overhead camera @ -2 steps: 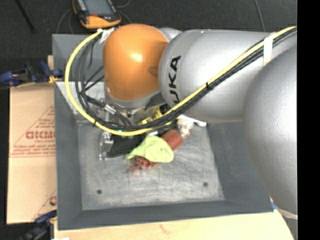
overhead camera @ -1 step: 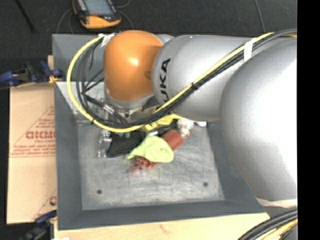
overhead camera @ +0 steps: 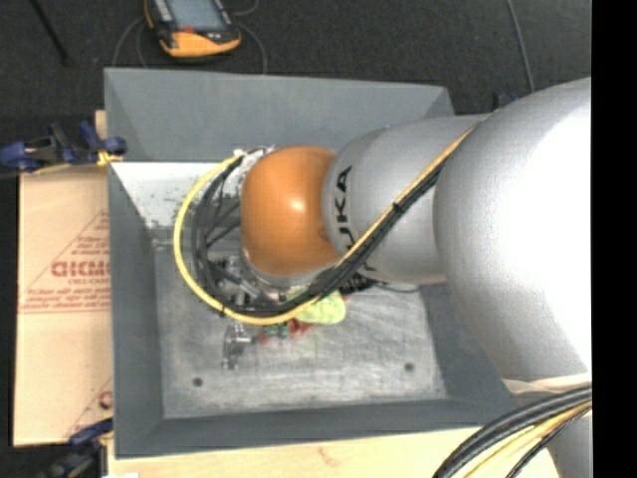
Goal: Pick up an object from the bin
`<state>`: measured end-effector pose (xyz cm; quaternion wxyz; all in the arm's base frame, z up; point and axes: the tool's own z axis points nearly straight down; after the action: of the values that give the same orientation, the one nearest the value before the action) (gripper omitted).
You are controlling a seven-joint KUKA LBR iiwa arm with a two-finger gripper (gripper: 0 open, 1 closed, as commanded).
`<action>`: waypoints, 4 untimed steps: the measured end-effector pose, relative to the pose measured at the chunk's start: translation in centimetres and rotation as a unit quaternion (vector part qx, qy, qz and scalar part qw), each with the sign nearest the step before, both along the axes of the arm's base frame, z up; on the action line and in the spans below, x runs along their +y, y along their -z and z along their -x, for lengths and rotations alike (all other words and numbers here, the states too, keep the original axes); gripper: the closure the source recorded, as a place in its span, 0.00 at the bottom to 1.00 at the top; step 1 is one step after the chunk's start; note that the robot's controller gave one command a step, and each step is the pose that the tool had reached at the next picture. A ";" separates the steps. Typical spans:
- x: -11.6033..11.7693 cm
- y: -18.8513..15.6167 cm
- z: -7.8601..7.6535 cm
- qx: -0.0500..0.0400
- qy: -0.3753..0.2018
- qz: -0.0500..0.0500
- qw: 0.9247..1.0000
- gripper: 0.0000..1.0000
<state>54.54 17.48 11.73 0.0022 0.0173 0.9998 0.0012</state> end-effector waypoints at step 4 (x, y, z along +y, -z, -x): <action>-5.5 4.3 -0.6 0.003 0.010 0.000 1.000 0.00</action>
Offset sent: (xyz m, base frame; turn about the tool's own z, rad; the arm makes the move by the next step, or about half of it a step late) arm 0.0814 -0.0634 -0.0473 -0.1347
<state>55.17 11.94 7.47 -0.0011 0.0276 0.9996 0.0013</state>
